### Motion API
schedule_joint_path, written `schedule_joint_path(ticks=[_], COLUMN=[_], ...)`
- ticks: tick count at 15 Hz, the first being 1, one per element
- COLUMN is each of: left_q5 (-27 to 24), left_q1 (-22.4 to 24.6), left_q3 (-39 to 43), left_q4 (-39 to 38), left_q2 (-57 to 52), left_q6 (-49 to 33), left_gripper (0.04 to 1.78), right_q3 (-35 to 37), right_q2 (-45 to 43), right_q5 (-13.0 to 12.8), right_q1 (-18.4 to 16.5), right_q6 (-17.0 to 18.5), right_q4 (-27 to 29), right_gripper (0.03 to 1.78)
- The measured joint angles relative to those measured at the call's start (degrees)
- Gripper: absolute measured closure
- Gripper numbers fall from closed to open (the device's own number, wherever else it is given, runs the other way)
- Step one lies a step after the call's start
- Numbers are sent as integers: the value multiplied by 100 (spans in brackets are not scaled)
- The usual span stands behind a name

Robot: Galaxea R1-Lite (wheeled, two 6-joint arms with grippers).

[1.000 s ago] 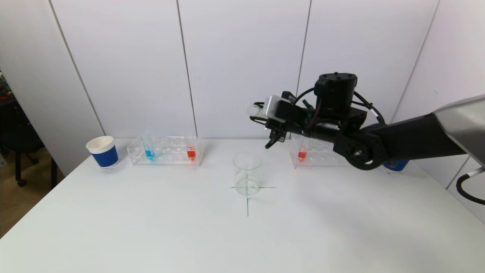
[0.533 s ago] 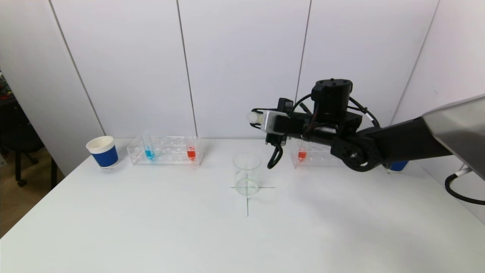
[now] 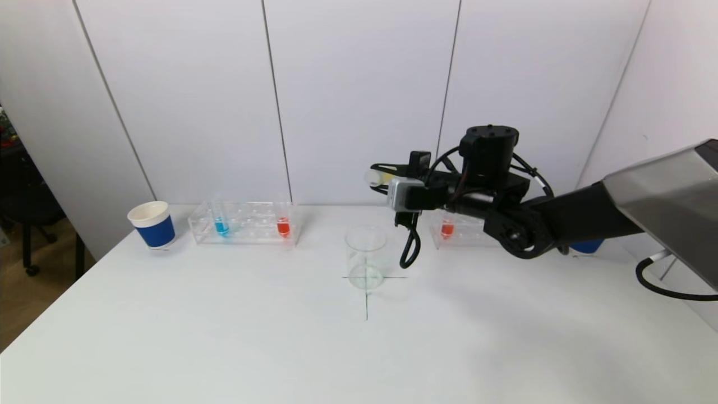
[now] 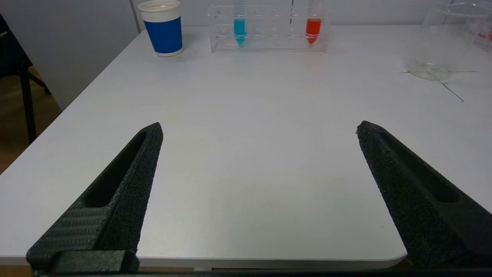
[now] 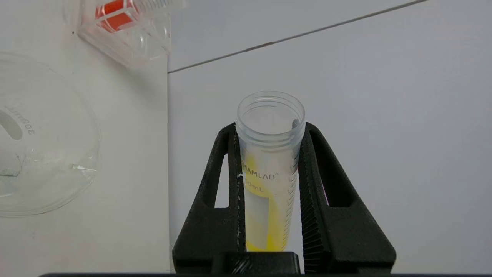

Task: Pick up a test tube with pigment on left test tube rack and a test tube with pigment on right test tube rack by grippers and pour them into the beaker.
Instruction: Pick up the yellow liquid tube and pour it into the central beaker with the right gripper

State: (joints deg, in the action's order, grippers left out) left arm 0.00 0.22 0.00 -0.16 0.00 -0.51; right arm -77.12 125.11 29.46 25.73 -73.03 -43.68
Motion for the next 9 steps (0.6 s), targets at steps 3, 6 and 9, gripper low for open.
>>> schedule_joint_path(ticks=[3, 6, 9], left_q5=[0, -2, 0], left_q1=[0, 2, 2], left_q3=[0, 0, 0], left_q4=[-2, 0, 0], left_q2=[0, 0, 0], left_q6=[0, 2, 2], left_gripper=[6, 6, 6], right_q3=[20, 22, 22], right_q2=[99, 165, 256], right_q5=[121, 232, 357], right_q1=[-13, -30, -60], right_q6=[-17, -122, -265], right_q4=[-127, -179, -362], right_gripper=[135, 135, 135])
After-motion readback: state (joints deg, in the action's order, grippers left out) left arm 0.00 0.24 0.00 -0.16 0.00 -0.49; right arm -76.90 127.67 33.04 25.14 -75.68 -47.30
